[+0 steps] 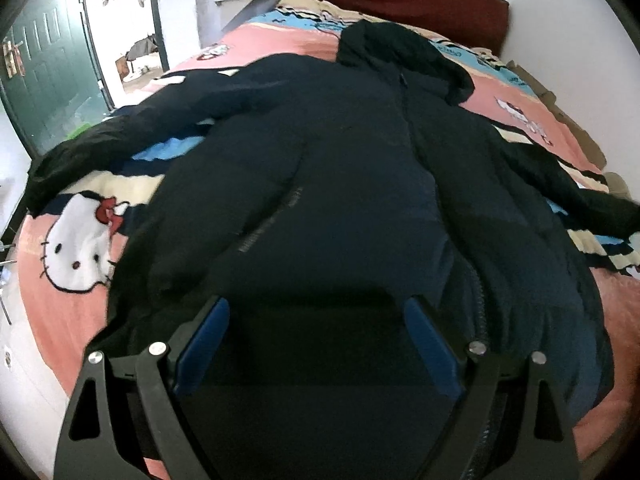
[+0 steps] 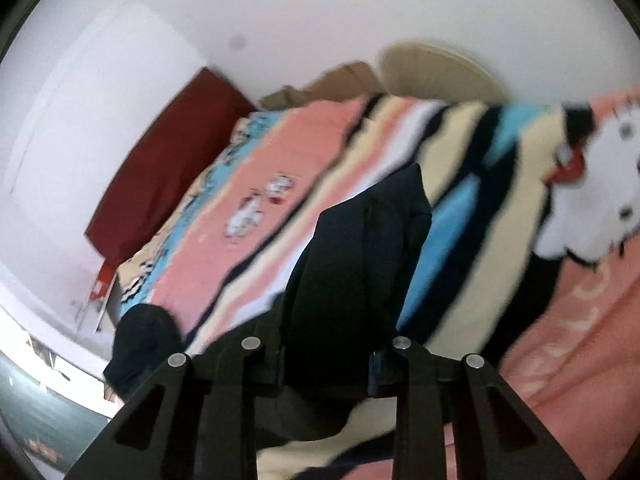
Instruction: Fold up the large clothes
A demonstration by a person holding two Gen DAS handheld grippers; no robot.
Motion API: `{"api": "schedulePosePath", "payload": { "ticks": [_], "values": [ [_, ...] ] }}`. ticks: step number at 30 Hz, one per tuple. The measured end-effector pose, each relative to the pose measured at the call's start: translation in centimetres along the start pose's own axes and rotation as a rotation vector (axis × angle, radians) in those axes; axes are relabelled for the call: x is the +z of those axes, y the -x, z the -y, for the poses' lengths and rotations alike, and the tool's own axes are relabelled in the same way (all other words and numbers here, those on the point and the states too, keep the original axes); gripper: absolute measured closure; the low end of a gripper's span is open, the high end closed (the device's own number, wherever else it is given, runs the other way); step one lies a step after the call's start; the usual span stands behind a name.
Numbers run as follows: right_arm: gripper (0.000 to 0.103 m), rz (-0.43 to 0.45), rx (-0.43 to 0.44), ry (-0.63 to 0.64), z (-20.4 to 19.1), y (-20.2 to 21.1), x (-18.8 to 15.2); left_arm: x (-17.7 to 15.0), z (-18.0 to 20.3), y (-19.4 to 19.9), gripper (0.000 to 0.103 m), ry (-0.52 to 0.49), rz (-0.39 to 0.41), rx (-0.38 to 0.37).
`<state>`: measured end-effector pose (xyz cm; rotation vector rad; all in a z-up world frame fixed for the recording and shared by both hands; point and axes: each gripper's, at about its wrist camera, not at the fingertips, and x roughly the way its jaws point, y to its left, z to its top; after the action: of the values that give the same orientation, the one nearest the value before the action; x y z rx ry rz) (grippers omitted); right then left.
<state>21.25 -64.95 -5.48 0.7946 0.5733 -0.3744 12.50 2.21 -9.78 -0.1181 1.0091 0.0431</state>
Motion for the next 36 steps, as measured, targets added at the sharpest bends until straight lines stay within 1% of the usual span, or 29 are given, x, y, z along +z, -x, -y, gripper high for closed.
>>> {"api": "schedulePosePath", "payload": {
  "ticks": [4,8,10,11,13,14,17,19,21,23,25,29,34,36],
  "values": [
    [0.078,0.013,0.091,0.077,-6.1,1.4,-0.5,0.0,-1.4,0.7,0.013,0.016,0.014,-0.011],
    [0.079,0.002,0.183,0.183,-13.9,2.8,-1.8,0.0,-2.7,1.6,0.013,0.002,0.043,-0.002],
    [0.080,-0.009,0.229,0.249,-18.7,3.2,-2.9,-0.1,-3.7,2.1,0.013,0.013,0.059,-0.010],
    [0.081,-0.012,0.242,0.269,-19.9,3.5,-3.3,-0.1,-4.3,2.3,0.013,0.021,0.071,-0.010],
    [0.081,-0.029,0.279,0.324,-24.0,4.1,-5.1,-0.2,-5.5,2.7,0.013,0.034,0.091,-0.006],
    [0.082,-0.036,0.292,0.338,-25.2,4.1,-5.5,-0.2,-6.1,2.8,0.013,0.039,0.099,-0.003],
    [0.082,-0.066,0.337,0.404,-30.6,4.2,-8.7,-0.3,-8.0,3.1,0.013,0.053,0.127,0.010],
    [0.083,-0.092,0.355,0.437,-33.1,3.5,-10.3,-0.5,-9.1,3.3,0.013,0.059,0.144,0.019],
    [0.083,-0.126,0.368,0.486,-36.2,2.6,-13.0,-0.6,-10.1,3.3,0.013,0.070,0.157,0.030],
    [0.083,-0.160,0.378,0.527,-38.0,1.6,-15.1,-0.7,-11.3,3.1,0.013,0.092,0.160,0.034],
    [0.083,-0.204,0.391,0.573,-40.2,0.4,-18.1,-0.7,-12.6,2.8,0.013,0.118,0.154,0.038],
    [0.083,-0.276,0.398,0.627,-42.0,-1.3,-23.1,-0.7,-14.3,2.1,0.013,0.137,0.141,0.052],
    [0.083,-0.376,0.360,0.678,-43.6,-5.0,-29.7,-0.7,-15.5,1.2,0.013,0.146,0.121,0.069],
    [0.083,-0.406,0.348,0.702,-43.9,-5.6,-32.0,-0.6,-15.8,0.7,0.013,0.150,0.113,0.074]
  ]
}}
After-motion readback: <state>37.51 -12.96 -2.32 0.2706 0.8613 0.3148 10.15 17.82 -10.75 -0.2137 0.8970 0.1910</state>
